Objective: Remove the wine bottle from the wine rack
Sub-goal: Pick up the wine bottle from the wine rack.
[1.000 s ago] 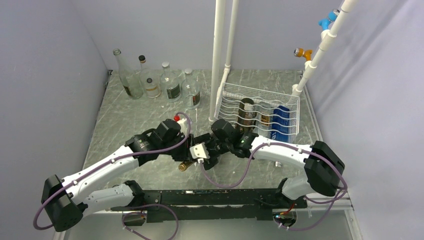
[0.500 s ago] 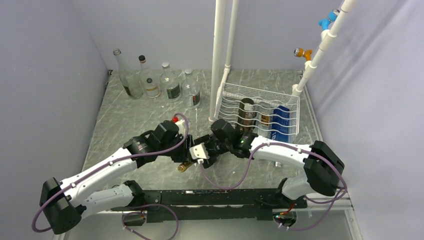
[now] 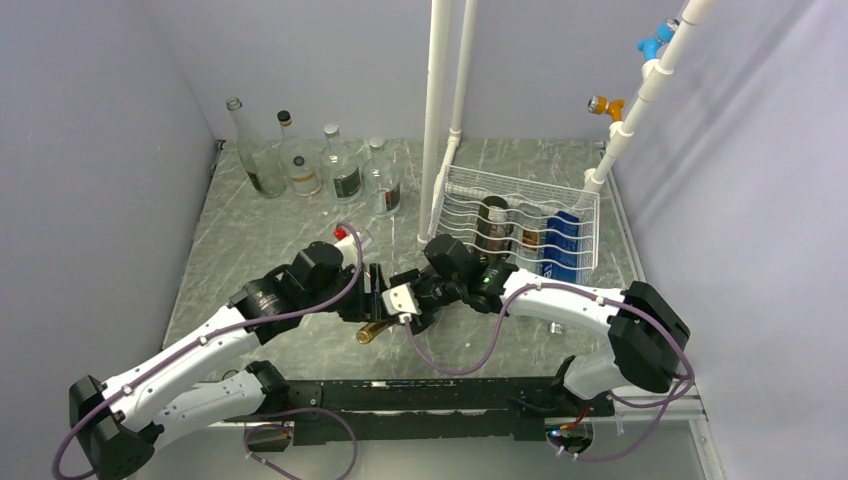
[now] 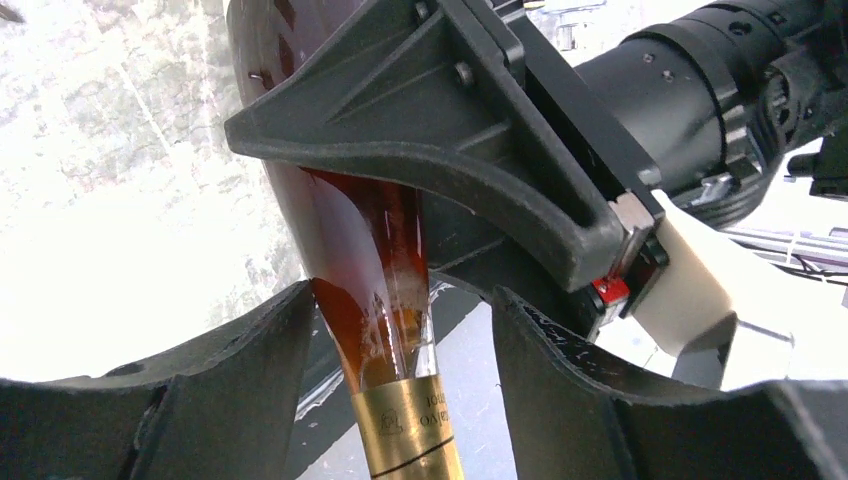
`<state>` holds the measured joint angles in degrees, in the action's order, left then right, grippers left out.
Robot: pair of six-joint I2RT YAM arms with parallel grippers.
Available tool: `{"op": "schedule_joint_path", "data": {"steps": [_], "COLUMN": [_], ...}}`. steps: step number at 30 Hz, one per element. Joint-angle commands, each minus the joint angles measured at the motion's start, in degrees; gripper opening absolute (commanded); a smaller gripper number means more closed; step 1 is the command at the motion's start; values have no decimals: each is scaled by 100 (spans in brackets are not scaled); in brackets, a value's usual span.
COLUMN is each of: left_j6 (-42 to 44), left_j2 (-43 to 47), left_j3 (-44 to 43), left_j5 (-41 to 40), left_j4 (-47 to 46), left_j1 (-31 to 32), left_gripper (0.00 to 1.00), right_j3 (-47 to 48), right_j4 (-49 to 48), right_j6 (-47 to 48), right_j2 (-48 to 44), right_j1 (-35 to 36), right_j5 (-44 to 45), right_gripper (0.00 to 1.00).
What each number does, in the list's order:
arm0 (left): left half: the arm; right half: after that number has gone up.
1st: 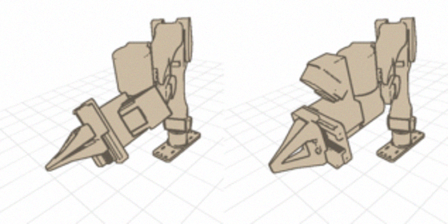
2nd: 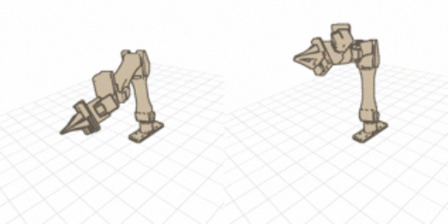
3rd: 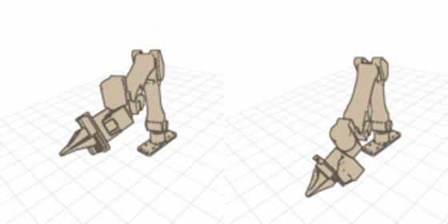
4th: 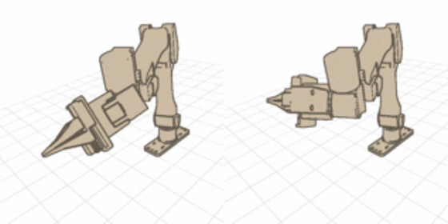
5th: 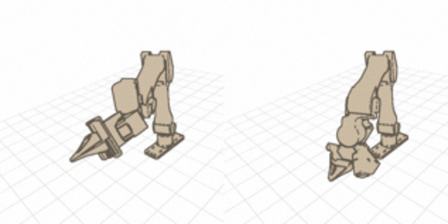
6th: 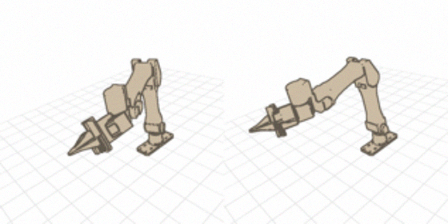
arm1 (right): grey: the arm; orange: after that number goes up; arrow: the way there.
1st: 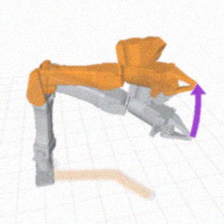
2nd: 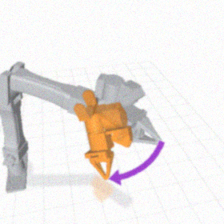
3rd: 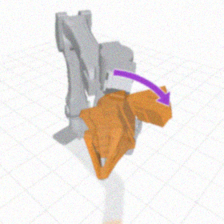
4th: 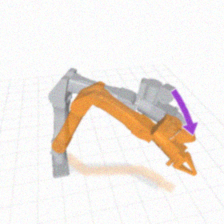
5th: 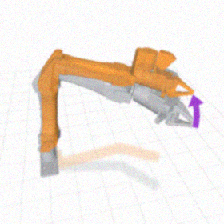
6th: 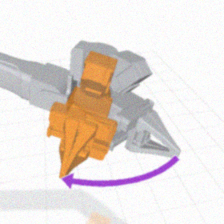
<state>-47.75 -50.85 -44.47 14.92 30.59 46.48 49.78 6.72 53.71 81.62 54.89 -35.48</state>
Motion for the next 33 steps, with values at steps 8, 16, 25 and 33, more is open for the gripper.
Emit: {"op": "schedule_joint_path", "data": {"steps": [8, 16, 25, 33], "left_j6": [385, 918, 1817, 2605], "left_j2": [737, 1115, 1693, 2522], "left_j3": [-457, -510, -468, 238], "left_j5": [-228, -563, -1027, -1430], "left_j4": [-394, 112, -124, -1179], "left_j1": [54, 54, 54, 59], "left_gripper": [72, 74, 78, 83], "right_j3": [214, 247, 286, 304], "right_j4": [178, 204, 215, 157], "right_j6": [-281, -399, -564, -752], "right_j2": [-45, -93, -139, -160], "right_j1": [-105, -243, -401, -529], "right_j5": [-452, -667, -899, -1097], "right_gripper": [8, 7, 7, 6]}}
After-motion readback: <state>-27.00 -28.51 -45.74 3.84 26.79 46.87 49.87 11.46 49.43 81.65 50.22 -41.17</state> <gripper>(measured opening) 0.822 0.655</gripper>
